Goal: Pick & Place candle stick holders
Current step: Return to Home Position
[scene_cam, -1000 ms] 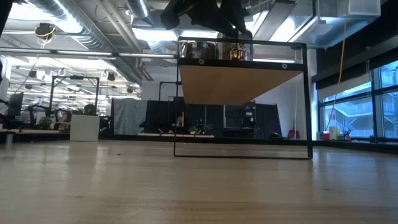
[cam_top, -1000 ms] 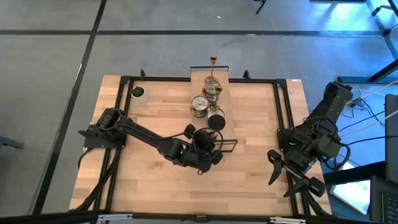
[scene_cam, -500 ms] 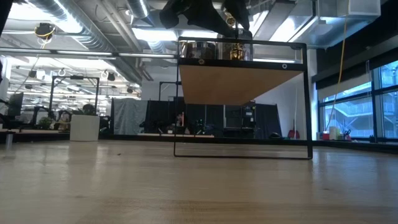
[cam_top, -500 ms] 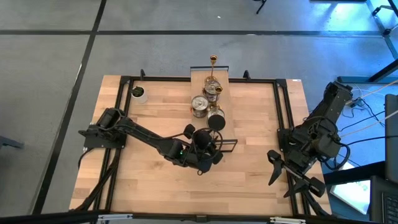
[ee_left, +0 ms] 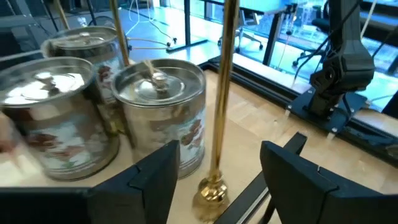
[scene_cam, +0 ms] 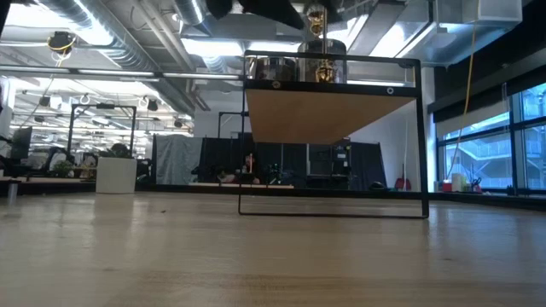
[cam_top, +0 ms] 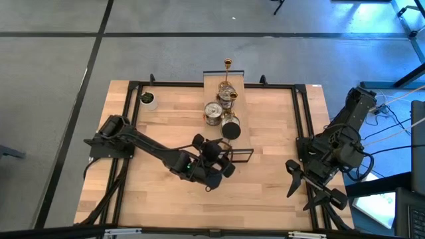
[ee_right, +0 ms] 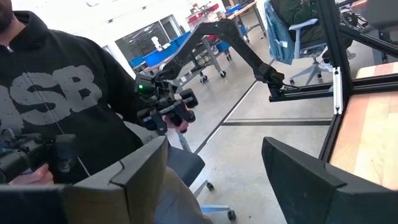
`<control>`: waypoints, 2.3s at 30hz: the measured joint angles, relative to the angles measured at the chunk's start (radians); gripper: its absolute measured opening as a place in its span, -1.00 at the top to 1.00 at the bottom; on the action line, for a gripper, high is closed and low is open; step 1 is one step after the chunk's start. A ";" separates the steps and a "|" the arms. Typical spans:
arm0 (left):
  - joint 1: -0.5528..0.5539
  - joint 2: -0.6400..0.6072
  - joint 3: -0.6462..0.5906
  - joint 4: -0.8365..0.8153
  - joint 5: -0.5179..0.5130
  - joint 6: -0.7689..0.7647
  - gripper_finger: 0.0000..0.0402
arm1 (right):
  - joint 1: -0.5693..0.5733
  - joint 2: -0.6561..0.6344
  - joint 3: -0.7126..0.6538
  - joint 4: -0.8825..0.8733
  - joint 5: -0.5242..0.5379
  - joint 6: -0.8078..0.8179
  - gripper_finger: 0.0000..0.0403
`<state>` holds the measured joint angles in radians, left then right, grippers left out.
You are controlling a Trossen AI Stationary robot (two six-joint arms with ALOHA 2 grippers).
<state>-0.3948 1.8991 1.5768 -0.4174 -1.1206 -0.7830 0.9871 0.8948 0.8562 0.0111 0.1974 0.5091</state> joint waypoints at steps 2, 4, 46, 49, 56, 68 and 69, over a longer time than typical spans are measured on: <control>-0.011 -0.016 0.000 -0.033 0.000 -0.001 -0.10 | 0.000 0.000 0.000 0.000 0.000 0.000 -0.32; -0.022 -0.035 0.000 -0.076 0.004 -0.016 -0.10 | 0.000 0.000 0.000 -0.001 0.000 0.000 -0.32; -0.180 -0.311 0.000 -0.241 0.048 -0.066 -0.08 | -0.132 -0.258 0.000 -0.117 0.028 -0.184 -0.32; -0.163 -0.380 0.000 -0.280 0.136 0.036 -0.08 | -0.176 -0.282 0.000 -0.161 0.014 -0.208 -0.32; -0.039 -0.486 0.000 -0.289 0.374 0.312 -0.08 | -0.319 -0.300 0.000 -0.176 -0.084 -0.301 -0.32; 0.214 -0.542 0.000 -0.206 0.885 0.706 -0.08 | -0.593 -0.301 0.000 -0.255 -0.237 -0.399 -0.32; 0.231 -0.547 0.000 -0.198 0.916 0.719 -0.08 | -0.613 -0.304 0.000 -0.256 -0.258 -0.411 -0.32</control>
<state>-0.1641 1.3521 1.5772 -0.6152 -0.2049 -0.0636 0.3744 0.5910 0.8558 -0.2451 -0.0603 0.0980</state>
